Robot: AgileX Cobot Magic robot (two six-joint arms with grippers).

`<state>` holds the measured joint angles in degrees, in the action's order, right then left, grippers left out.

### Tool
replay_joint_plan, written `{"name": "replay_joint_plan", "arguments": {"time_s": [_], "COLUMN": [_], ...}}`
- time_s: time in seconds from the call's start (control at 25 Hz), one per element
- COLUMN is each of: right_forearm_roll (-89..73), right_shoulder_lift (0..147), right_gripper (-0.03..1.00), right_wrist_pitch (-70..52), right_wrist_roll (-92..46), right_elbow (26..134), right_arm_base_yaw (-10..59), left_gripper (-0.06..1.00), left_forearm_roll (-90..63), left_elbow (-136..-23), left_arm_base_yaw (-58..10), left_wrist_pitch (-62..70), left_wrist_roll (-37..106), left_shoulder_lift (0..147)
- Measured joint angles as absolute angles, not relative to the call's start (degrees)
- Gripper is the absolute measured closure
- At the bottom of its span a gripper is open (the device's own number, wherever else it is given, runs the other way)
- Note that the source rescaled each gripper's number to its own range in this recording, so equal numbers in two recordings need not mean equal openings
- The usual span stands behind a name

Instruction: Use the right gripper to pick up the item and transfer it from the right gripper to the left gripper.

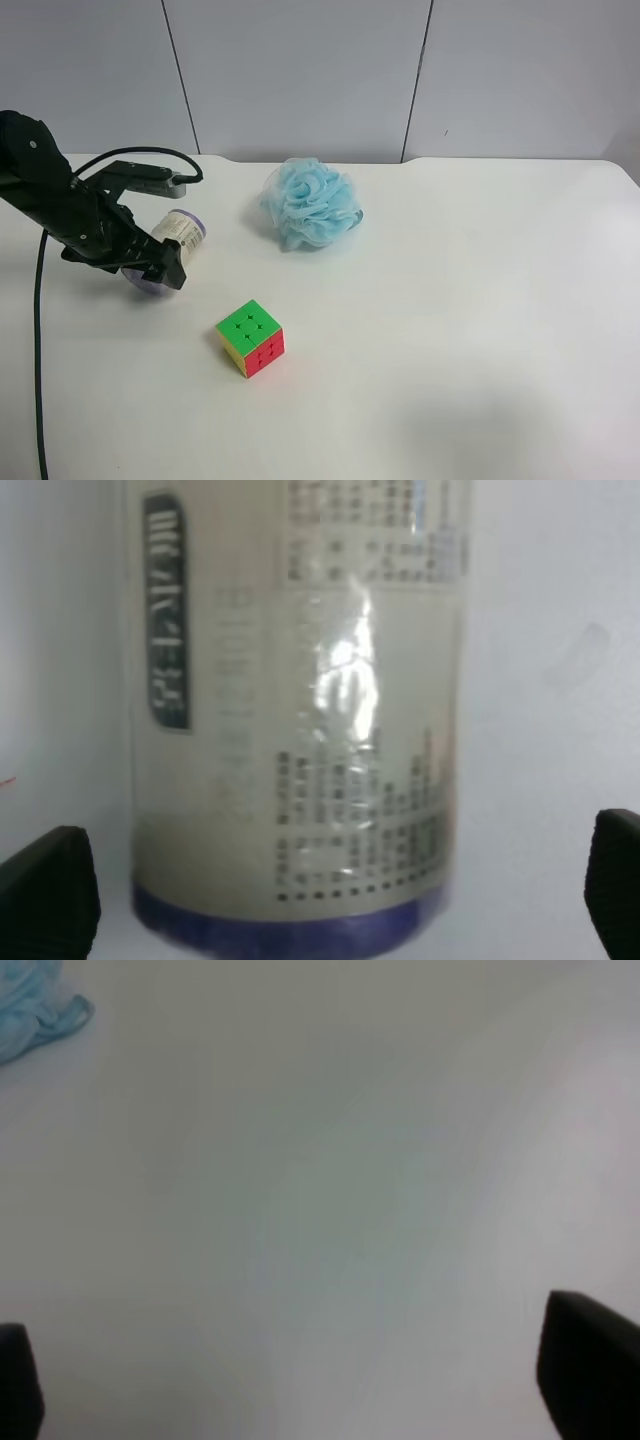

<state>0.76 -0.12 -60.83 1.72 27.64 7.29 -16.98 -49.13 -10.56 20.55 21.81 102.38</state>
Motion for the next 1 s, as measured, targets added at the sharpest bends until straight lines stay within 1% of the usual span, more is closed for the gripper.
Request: {"name": "replay_joint_plan", "arguments": {"time_s": [0.24, 0.48, 1.0], "right_forearm_roll": [0.8, 0.8, 0.8], "right_shoulder_lift": [-0.1, -0.1, -0.1], "right_gripper": [-0.03, -0.03, -0.03], "right_wrist_pitch": [-60.8, -60.8, -60.8], "right_wrist_roll": [1.7, 1.7, 1.7], "right_elbow": [27.6, 27.6, 27.6], "right_arm_base_yaw": [7.3, 7.3, 7.3], "left_gripper": [-0.04, -0.04, -0.04], "left_forearm_roll": [-16.7, -12.6, -9.8], "left_elbow": [-49.1, -49.1, -49.1], "left_arm_base_yaw": [-10.6, -10.6, -10.6], "left_wrist_pitch": [21.2, 25.5, 44.6], "left_wrist_roll": [21.8, 21.0, 17.9], "left_shoulder_lift": [101.1, 93.9, 66.0]}}
